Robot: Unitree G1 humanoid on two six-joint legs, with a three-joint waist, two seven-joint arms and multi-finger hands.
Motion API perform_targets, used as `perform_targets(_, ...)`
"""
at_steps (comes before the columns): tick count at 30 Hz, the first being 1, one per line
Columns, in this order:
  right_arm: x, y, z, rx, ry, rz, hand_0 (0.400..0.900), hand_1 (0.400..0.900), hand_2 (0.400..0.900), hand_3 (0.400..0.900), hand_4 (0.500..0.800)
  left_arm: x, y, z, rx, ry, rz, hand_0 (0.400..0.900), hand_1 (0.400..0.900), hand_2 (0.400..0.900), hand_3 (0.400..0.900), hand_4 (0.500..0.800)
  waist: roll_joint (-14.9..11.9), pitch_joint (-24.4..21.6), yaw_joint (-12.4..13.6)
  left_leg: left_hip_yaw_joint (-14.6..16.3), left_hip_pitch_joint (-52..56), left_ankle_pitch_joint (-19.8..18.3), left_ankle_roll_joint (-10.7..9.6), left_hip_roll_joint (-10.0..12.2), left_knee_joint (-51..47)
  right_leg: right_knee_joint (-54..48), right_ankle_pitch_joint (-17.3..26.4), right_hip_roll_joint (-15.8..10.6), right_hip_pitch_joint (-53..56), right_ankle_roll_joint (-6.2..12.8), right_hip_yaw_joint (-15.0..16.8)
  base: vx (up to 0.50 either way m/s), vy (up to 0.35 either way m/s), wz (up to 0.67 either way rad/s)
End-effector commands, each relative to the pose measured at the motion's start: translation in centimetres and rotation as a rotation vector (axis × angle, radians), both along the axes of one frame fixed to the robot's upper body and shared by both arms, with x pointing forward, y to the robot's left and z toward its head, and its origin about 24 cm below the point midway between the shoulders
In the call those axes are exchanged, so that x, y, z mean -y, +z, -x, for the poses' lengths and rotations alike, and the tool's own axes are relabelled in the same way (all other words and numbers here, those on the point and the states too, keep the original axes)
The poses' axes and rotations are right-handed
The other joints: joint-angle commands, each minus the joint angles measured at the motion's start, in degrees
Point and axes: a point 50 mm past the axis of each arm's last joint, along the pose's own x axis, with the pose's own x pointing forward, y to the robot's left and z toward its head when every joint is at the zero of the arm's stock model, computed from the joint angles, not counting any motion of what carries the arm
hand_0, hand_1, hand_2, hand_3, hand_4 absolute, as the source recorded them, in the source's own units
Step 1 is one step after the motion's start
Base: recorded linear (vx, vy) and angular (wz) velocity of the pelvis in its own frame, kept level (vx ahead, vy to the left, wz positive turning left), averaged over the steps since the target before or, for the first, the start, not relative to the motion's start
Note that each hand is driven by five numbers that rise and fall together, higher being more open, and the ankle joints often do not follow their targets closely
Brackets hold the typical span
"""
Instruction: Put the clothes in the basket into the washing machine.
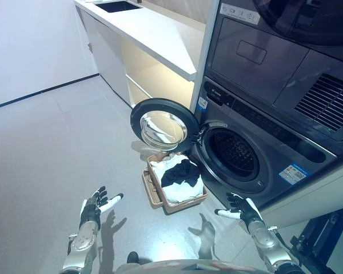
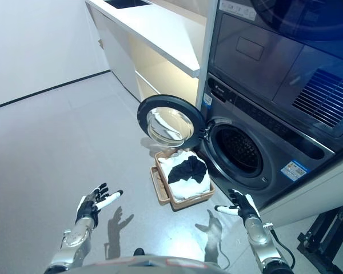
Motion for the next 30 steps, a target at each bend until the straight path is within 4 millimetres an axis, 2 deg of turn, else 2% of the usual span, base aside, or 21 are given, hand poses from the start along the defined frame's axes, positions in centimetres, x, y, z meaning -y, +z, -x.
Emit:
perform_targets(1, 1.3, 2.2, -2.5, 0.125, 0.023, 0.038, 0.9, 0.9, 0.9, 0.9, 0.8, -1.6, 2.1, -2.6, 0.132, 0.043, -0.046, 0.9, 0.9, 0.9, 0.9, 0.8, 0.3, -1.9, 1.9, -1.5, -0.8, -6.3, -0.1, 2.9, 4.0, 3.7, 4.8, -0.5, -6.8, -0.02, -0.3, 0.01, 0.012, 0.08)
perform_targets(3, 1.2, 2.3, -2.6, 0.13, 0.023, 0.034, 0.9, 0.9, 0.9, 0.9, 0.8, -1.7, 2.2, -2.7, 0.134, 0.049, -0.051, 0.9, 0.9, 0.9, 0.9, 0.8, 0.2, -1.8, 1.8, -1.6, -1.0, -6.5, 0.0, 2.7, 4.3, 4.4, 4.6, -0.7, -7.1, 0.03, -0.1, 0.0, 0.041, 0.07)
perform_targets(7, 0.8, 2.5, -3.2, 0.148, 0.005, 0.015, 0.9, 0.9, 0.9, 0.9, 0.8, -1.9, 2.5, -3.0, 0.152, 0.062, -0.054, 0.9, 0.9, 0.9, 0.9, 0.8, 0.2, -1.3, 2.1, -1.7, -1.8, -7.6, 1.3, 0.9, 6.0, 8.1, 4.3, -3.0, -8.5, 0.88, 0.2, 0.01, 0.122, 0.09)
perform_targets(10, 0.4, 2.5, -3.6, 0.152, 0.008, 0.004, 0.9, 0.9, 0.9, 0.9, 0.8, -1.8, 2.5, -3.0, 0.155, 0.063, -0.05, 0.9, 0.9, 0.9, 0.9, 0.8, 0.2, -1.3, 2.5, -1.5, -1.9, -8.8, 2.5, -1.1, 7.0, 9.0, 5.2, -5.1, -8.6, 2.03, 0.3, 0.04, 0.188, 0.02)
perform_targets(14, 0.2, 2.6, -4.1, 0.154, 0.022, 0.003, 0.9, 0.9, 0.9, 0.9, 0.8, -1.9, 2.8, -3.0, 0.167, 0.057, -0.06, 0.9, 0.9, 0.9, 0.9, 0.8, 0.0, -1.2, 2.9, -1.2, -2.8, -10.9, 4.5, -4.8, 9.6, 13.4, 8.7, -8.5, -10.9, 3.39, 2.6, 0.04, 0.25, -0.04)
perform_targets(15, 0.2, 2.6, -4.1, 0.15, 0.028, 0.006, 0.9, 0.9, 0.9, 0.9, 0.8, -1.8, 2.9, -3.1, 0.172, 0.046, -0.065, 0.9, 0.9, 0.9, 0.9, 0.8, 0.1, -1.0, 2.9, -1.4, -3.0, -11.5, 5.3, -6.1, 10.7, 16.1, 10.5, -9.6, -12.1, 3.23, 3.9, 0.03, 0.291, 0.04)
perform_targets(17, 0.1, 2.7, -4.1, 0.153, 0.038, 0.004, 0.9, 0.9, 0.9, 0.9, 0.8, -1.9, 3.2, -3.1, 0.173, 0.029, -0.078, 0.9, 0.9, 0.9, 0.9, 0.8, 0.4, -0.2, 2.6, -2.2, -3.1, -12.3, 6.7, -8.2, 12.1, 22.1, 14.0, -11.0, -14.8, 1.64, 6.6, 0.01, 0.326, 0.11)
perform_targets(19, -0.1, 2.8, -4.2, 0.155, 0.046, 0.0, 0.9, 0.9, 0.9, 0.9, 0.8, -2.1, 3.3, -3.0, 0.17, 0.019, -0.088, 0.9, 0.9, 0.9, 0.9, 0.8, 1.2, 1.4, 2.3, -2.5, -2.2, -12.9, 8.2, -9.6, 13.1, 28.9, 17.2, -11.1, -18.2, -0.3, 8.1, 0.0, 0.339, 0.05)
perform_targets(21, -0.4, 2.7, -4.2, 0.157, 0.044, -0.016, 0.9, 0.9, 0.9, 0.9, 0.8, -2.6, 3.5, -2.8, 0.172, 0.027, -0.099, 0.9, 0.9, 0.9, 0.9, 0.8, 1.6, 2.7, 2.4, -2.0, -1.0, -13.9, 8.9, -10.1, 13.5, 31.7, 16.6, -11.8, -20.7, -1.01, 6.0, 0.06, 0.256, -0.08)
perform_targets(22, -0.5, 2.6, -4.2, 0.153, 0.044, -0.023, 0.9, 0.9, 0.9, 0.9, 0.8, -2.6, 3.5, -2.8, 0.175, 0.032, -0.098, 0.9, 0.9, 0.9, 0.9, 0.8, 1.6, 3.1, 2.4, -1.7, -0.5, -14.5, 9.0, -10.3, 13.8, 30.9, 16.1, -12.1, -22.0, -0.93, 4.4, 0.14, 0.142, 0.03)
perform_targets(25, -0.4, 2.9, -4.5, 0.16, 0.052, -0.026, 0.9, 0.9, 0.9, 0.9, 0.8, -2.7, 3.9, -3.2, 0.199, 0.045, -0.087, 0.9, 0.9, 0.9, 0.9, 0.8, 1.4, 5.0, 0.9, -2.3, 0.5, -16.3, 8.4, -10.7, 16.0, 22.6, 16.9, -11.1, -25.0, 0.17, 3.2, 0.19, 0.015, 0.28)
perform_targets(28, -0.6, 3.0, -4.9, 0.168, 0.047, -0.027, 0.9, 0.9, 0.9, 0.9, 0.8, -2.7, 3.9, -3.5, 0.207, 0.056, -0.082, 0.9, 0.9, 0.9, 0.9, 0.8, 0.5, 7.0, -0.9, -3.6, 2.7, -18.4, 7.4, -11.1, 17.2, 11.6, 20.7, -10.0, -25.6, 2.56, 3.8, 0.23, -0.044, 0.47)
perform_targets(30, -0.6, 3.2, -5.1, 0.176, 0.045, -0.026, 0.9, 0.9, 0.9, 0.9, 0.8, -2.7, 4.0, -3.6, 0.214, 0.062, -0.083, 0.9, 0.9, 0.9, 0.9, 0.8, 0.3, 7.4, -1.4, -3.6, 3.4, -19.3, 7.2, -10.8, 17.7, 9.0, 21.1, -9.1, -26.1, 2.79, 4.0, 0.15, -0.039, 0.28)
